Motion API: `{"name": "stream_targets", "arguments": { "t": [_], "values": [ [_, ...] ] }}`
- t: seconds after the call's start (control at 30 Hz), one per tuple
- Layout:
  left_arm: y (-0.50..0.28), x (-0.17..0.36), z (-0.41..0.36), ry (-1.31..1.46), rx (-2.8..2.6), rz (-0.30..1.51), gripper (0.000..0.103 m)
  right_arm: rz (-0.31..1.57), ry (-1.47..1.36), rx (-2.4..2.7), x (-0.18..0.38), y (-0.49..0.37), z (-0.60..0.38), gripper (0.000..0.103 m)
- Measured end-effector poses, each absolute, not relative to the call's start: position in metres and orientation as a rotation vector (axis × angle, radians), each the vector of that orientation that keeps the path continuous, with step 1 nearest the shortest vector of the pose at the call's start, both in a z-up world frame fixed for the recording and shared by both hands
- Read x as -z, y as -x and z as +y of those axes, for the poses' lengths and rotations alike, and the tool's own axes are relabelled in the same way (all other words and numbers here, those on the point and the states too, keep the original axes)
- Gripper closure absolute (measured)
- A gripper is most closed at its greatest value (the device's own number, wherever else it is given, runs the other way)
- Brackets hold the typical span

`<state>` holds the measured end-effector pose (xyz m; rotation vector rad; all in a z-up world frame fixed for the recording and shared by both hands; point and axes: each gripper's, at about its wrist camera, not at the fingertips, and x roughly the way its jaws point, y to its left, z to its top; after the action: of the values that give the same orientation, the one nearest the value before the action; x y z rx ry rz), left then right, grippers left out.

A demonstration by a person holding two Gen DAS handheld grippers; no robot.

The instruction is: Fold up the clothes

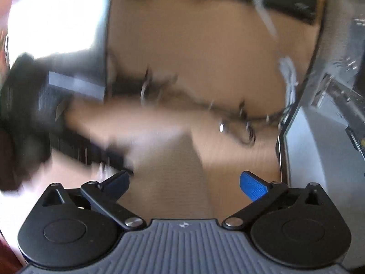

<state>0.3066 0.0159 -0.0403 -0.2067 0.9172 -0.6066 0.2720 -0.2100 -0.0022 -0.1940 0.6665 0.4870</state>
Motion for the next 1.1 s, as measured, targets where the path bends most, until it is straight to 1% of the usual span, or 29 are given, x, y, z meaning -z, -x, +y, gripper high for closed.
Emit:
{"name": "stream_targets", "arguments": {
  "t": [0.07, 0.2, 0.27, 0.37, 0.47, 0.53, 0.6, 0.63, 0.7, 0.8, 0.9, 1.1],
  "values": [
    [-0.307, 0.041, 0.017, 0.218, 0.608, 0.918, 0.057, 0.676, 0.133, -0.447, -0.001, -0.296, -0.206, 0.000],
    [-0.308, 0.042, 0.018, 0.232, 0.611, 0.916, 0.056, 0.768, 0.205, -0.332, 0.032, -0.350, -0.173, 0.000],
    [-0.308, 0.044, 0.018, 0.237, 0.610, 0.919, 0.056, 0.840, 0.279, -0.286, 0.057, -0.368, -0.157, 0.000],
    [-0.310, 0.047, 0.020, 0.249, 0.605, 0.927, 0.055, 0.876, 0.243, -0.293, 0.075, -0.380, -0.154, 0.000],
    [-0.312, 0.046, 0.023, 0.257, 0.619, 0.935, 0.055, 0.851, 0.224, -0.317, 0.061, -0.371, -0.161, 0.000],
    [-0.312, 0.046, 0.023, 0.255, 0.625, 0.936, 0.055, 0.811, 0.187, -0.330, 0.042, -0.349, -0.173, 0.000],
    [-0.313, 0.047, 0.024, 0.261, 0.632, 0.935, 0.052, 0.775, 0.154, -0.334, 0.028, -0.331, -0.184, 0.000],
    [-0.314, 0.047, 0.024, 0.265, 0.638, 0.935, 0.049, 0.771, 0.158, -0.324, 0.027, -0.325, -0.187, 0.000],
    [-0.314, 0.047, 0.022, 0.263, 0.648, 0.934, 0.047, 0.791, 0.199, -0.277, 0.040, -0.319, -0.190, 0.000],
    [-0.314, 0.046, 0.019, 0.237, 0.645, 0.932, 0.048, 0.776, 0.163, -0.255, 0.066, -0.318, -0.192, 0.000],
    [-0.317, 0.047, 0.021, 0.249, 0.653, 0.939, 0.045, 0.776, 0.164, -0.246, 0.061, -0.318, -0.189, 0.000],
    [-0.316, 0.047, 0.021, 0.243, 0.657, 0.932, 0.045, 0.771, 0.179, -0.279, 0.039, -0.293, -0.195, 0.000]
  ]
}}
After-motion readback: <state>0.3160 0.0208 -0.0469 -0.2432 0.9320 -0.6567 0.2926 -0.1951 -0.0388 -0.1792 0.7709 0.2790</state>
